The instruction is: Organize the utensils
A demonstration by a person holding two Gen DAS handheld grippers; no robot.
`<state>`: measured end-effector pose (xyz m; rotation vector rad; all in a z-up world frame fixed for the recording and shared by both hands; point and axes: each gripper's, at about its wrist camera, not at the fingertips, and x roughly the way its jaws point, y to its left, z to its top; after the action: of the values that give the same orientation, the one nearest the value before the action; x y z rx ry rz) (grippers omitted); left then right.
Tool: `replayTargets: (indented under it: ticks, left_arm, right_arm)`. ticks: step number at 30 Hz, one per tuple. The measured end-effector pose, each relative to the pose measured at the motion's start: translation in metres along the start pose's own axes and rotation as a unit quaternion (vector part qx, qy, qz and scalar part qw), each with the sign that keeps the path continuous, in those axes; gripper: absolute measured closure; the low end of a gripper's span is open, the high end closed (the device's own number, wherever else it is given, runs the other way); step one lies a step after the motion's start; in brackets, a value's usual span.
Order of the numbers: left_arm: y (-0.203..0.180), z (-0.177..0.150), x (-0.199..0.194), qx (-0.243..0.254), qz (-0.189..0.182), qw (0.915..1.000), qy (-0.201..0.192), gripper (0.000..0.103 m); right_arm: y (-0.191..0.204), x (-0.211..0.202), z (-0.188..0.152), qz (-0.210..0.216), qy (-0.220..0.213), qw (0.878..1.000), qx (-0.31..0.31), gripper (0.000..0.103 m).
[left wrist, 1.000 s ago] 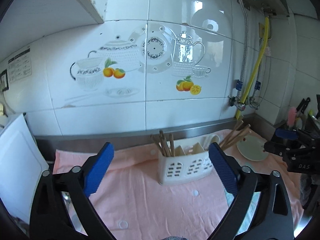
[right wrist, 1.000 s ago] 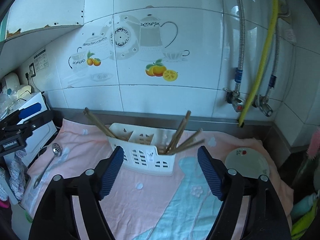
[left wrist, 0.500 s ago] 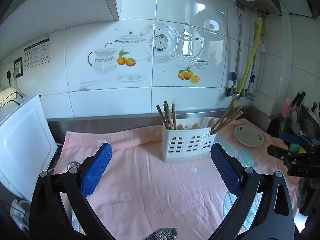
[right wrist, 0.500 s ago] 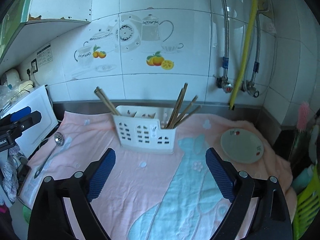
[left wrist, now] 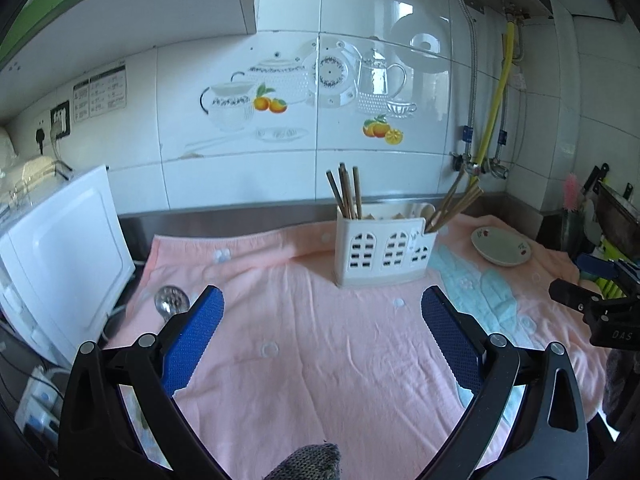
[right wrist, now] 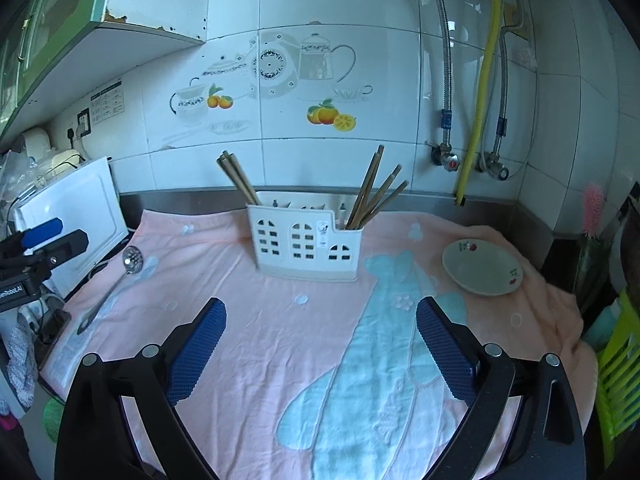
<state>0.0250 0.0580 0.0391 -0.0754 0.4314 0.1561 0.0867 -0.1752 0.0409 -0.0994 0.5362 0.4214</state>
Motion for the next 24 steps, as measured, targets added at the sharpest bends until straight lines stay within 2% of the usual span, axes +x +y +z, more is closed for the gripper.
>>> replayTargets:
  ticks: [8, 16, 24]
  left_arm:
    - [-0.010, -0.026, 0.003, 0.015, 0.000, 0.9996, 0.023, 0.005]
    - [-0.016, -0.036, 0.003, 0.020, -0.013, 0.9993, 0.030, 0.005]
    - [-0.011, -0.041, 0.006, 0.002, -0.025, 0.9989, 0.040, 0.005]
  right_arm:
    - [0.000, -0.010, -0.021, 0.006, 0.000, 1.000, 0.021, 0.010]
    - [-0.004, -0.009, -0.030, 0.005, 0.004, 1.000, 0.022, 0.010]
    - [-0.002, -0.007, -0.033, 0.005, 0.003, 1.000, 0.020, 0.010]
